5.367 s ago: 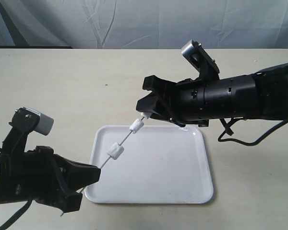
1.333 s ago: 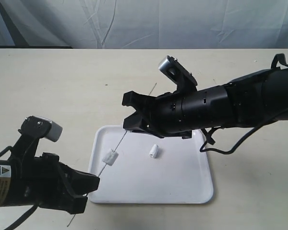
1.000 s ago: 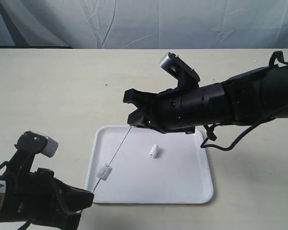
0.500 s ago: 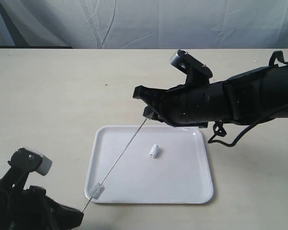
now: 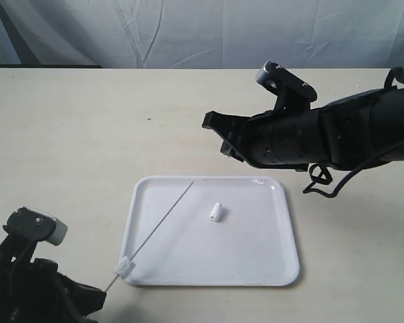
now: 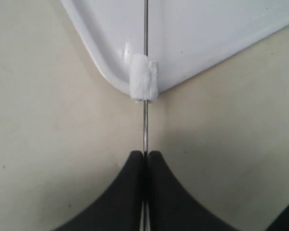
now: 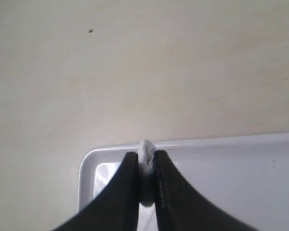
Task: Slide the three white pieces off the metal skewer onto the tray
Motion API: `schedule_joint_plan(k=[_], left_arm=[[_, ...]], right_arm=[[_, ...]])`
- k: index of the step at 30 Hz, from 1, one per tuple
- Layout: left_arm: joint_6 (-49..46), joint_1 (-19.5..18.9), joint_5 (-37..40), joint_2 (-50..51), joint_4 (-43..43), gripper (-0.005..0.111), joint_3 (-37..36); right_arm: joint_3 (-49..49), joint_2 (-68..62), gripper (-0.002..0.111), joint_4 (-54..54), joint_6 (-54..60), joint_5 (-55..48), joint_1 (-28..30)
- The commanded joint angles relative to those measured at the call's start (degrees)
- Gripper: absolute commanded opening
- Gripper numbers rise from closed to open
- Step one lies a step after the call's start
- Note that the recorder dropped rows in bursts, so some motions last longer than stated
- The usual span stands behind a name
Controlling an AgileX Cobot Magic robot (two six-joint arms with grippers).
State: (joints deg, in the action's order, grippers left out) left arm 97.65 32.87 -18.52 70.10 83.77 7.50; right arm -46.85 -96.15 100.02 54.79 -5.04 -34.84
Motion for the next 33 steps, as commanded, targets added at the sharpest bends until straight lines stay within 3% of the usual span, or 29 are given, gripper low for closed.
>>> schedule_joint_plan(k=[1,8,14,20,27,33], left_arm=[[-0.5,0.3,-0.4,-3.1,-2.0,0.0,2.8],[-0.4,0.3,0.9,-7.7,-2.1,0.0,4.7],[-0.4,0.3,1.2,-7.7,-2.0,0.0,4.6],[-1.5,0.3,6.1,-7.7,-1.9,0.0,4.9],[-2.5,0.3,6.6,-4.5,-2.0,0.0,8.1],[-2.5,0.3,3.4,-1.9,-2.0,0.0,10.2]], right_arm=[[1.4,0.1,0.004,-0.1,0.7,-3.7,-0.2],[3.5,-3.7,0.007,-0.1,0.7,-11.4,-1.0],[3.5,-6.0,0.03,-0.1,0.7,-10.3,-4.2],[3.5,-6.1,0.031,-0.1,0.7,-14.4,-4.8],[3.5,-3.9,0.031,-0.1,5.1,-27.6,-4.8],[3.5,-0.6,0.031,-0.1,6.1,-28.6,-4.8]])
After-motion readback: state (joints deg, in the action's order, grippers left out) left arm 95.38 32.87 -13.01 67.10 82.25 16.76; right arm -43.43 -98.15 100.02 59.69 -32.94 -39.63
